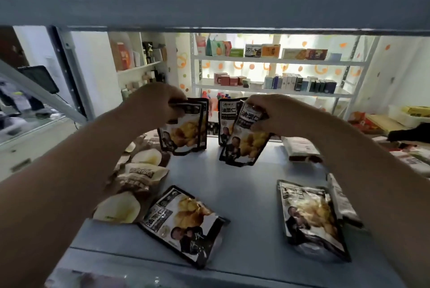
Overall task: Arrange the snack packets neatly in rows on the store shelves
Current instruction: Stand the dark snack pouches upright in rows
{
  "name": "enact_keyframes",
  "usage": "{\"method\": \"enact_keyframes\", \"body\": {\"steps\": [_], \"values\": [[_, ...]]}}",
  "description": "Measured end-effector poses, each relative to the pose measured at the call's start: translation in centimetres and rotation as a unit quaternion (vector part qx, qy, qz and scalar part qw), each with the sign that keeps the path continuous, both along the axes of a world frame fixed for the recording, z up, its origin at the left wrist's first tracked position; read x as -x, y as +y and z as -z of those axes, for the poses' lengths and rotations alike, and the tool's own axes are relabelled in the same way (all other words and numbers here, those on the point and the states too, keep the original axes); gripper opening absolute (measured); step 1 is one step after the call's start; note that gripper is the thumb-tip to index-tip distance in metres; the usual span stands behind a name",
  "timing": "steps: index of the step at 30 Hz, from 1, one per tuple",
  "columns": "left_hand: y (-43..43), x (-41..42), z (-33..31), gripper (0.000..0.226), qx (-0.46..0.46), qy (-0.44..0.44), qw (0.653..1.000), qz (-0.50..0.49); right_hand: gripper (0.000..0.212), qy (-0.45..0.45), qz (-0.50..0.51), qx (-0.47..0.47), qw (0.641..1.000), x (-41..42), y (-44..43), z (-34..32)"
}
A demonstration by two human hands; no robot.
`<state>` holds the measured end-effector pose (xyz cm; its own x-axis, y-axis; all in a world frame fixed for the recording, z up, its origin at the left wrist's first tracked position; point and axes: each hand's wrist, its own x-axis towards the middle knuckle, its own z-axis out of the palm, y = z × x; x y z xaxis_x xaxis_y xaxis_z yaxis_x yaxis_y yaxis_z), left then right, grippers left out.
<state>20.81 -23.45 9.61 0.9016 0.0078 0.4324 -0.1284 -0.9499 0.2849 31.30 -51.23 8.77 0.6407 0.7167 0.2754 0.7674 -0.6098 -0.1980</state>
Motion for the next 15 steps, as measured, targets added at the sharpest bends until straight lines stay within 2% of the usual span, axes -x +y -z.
{"method": "enact_keyframes", "body": {"steps": [6,12,15], "values": [[-0.5,-1.6,2.6,0.013,-0.003,0.008,1.000,0.025,0.048,-0.091,0.008,0.097,0.991,-0.4,3.0,1.9],[-1.5,-2.1,3.4,0.024,-0.040,-0.008,0.998,0.044,0.040,-0.095,0.035,0.091,0.991,-1.4,3.7,2.6],[-2.0,-2.4,3.5,0.026,-0.076,-0.013,0.997,0.030,0.052,-0.090,0.056,0.090,0.990,-1.5,3.7,3.1]]}}
